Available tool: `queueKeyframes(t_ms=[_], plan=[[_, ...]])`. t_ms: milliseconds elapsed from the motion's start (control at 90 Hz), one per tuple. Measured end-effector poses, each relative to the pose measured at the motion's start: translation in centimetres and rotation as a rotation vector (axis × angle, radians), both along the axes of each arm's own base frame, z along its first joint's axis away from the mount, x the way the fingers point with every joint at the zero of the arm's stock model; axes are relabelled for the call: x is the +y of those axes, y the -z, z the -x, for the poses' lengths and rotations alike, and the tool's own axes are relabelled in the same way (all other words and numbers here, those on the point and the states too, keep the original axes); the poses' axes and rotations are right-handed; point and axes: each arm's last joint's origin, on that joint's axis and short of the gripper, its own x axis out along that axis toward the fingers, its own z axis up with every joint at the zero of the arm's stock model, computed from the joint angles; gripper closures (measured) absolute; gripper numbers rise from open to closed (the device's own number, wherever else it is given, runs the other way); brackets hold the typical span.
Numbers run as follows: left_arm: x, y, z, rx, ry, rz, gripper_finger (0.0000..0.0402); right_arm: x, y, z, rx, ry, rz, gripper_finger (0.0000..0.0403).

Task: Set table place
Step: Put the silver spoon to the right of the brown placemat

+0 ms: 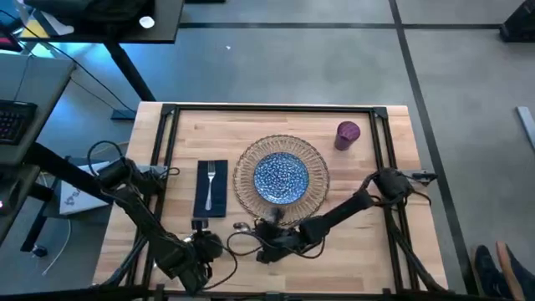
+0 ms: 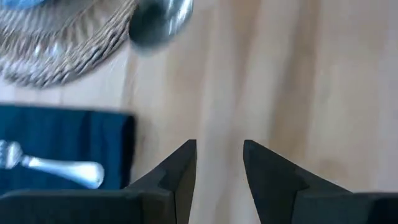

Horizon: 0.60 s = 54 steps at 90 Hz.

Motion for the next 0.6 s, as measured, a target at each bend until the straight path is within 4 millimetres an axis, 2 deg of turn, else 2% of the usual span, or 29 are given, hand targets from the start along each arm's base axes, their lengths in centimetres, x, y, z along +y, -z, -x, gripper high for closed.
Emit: queueKeyframes(t_ms=[300, 600], plan=[[0.2, -0.1, 0.5, -0.006, -0.015, -0.048, 0.0287, -1.1, -3.0, 4.1, 0.04, 0.333, 0.023, 0.0403], [0.0, -0.1, 0.6, -0.02, -0.009, -0.042, 0.0287, -2.5, -5.2, 10.2, 0.047, 0.684, 0.091, 0.0403]])
